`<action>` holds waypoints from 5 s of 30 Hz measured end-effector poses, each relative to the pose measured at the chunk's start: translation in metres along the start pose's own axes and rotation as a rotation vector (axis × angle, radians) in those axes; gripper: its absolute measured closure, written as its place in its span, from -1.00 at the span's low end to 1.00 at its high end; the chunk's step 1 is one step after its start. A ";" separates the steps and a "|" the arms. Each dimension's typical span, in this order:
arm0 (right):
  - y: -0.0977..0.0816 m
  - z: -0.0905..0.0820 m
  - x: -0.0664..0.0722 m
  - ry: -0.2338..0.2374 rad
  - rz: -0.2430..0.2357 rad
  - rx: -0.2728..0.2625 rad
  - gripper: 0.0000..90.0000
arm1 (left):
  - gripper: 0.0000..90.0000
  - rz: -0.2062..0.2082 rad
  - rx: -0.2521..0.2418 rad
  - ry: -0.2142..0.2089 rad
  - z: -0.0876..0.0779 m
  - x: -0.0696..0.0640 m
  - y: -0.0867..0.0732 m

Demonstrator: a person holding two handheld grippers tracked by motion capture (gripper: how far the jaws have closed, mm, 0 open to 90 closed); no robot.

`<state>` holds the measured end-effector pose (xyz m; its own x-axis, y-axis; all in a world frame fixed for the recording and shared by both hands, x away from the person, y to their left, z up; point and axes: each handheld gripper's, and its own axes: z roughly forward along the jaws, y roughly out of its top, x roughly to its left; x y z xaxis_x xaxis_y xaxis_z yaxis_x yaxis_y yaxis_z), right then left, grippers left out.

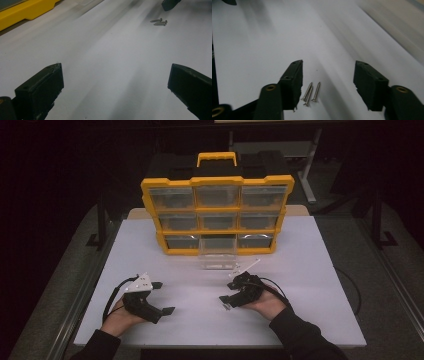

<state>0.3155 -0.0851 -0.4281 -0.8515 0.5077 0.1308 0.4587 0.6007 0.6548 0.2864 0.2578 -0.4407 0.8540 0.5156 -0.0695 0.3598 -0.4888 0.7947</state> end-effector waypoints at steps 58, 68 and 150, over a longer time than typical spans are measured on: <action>-0.003 0.014 0.006 -0.003 -0.043 0.157 0.91 | -1.00 0.012 0.008 -0.014 0.003 -0.004 0.000; -0.001 0.003 -0.001 -0.003 -0.015 0.131 0.97 | -1.00 0.008 0.002 -0.012 0.003 -0.004 -0.001; 0.024 -0.045 -0.038 -0.040 0.021 0.091 0.93 | -1.00 -0.027 -0.004 -0.005 0.001 -0.003 0.000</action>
<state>0.3479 -0.1178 -0.3839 -0.8317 0.5436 0.1129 0.4990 0.6426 0.5815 0.2838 0.2555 -0.4413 0.8460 0.5249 -0.0940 0.3812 -0.4720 0.7950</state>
